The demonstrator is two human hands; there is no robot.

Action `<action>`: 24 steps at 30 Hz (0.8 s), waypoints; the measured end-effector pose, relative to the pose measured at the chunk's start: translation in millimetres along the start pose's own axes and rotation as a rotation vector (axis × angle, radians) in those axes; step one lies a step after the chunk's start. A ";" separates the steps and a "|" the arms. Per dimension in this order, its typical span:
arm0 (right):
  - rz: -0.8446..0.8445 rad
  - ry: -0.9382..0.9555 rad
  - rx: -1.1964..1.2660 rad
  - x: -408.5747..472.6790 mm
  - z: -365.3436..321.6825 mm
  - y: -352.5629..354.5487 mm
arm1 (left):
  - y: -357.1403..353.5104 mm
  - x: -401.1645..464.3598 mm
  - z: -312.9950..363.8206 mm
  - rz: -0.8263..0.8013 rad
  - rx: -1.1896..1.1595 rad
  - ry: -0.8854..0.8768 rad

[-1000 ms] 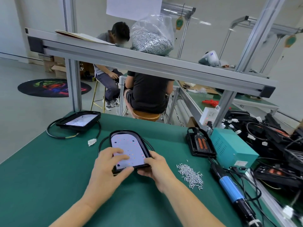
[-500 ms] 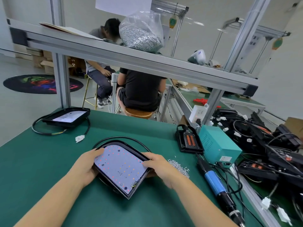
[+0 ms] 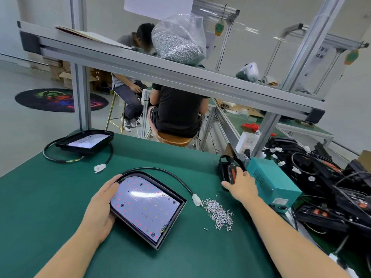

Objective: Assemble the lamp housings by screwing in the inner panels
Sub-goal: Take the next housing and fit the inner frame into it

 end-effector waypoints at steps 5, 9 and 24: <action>-0.052 -0.042 0.068 11.1 -1.0 -12.0 | 2.2 0.9 -0.8 -0.006 -0.015 0.005; -0.034 -0.133 0.047 20.6 0.8 -17.6 | 2.0 0.9 -1.3 -0.010 -0.012 0.002; 0.286 0.034 0.197 -23.9 -39.8 13.6 | -3.0 -0.2 0.5 0.018 -0.045 -0.022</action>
Point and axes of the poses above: each hand's wrist, its own x-axis towards the middle knuckle, its own y-axis out of the back of the hand, z = x × y, the point moved 6 cm from there along x, towards the middle knuckle, and after that the axes turned 11 degrees about -x, right-handed, at the moved point
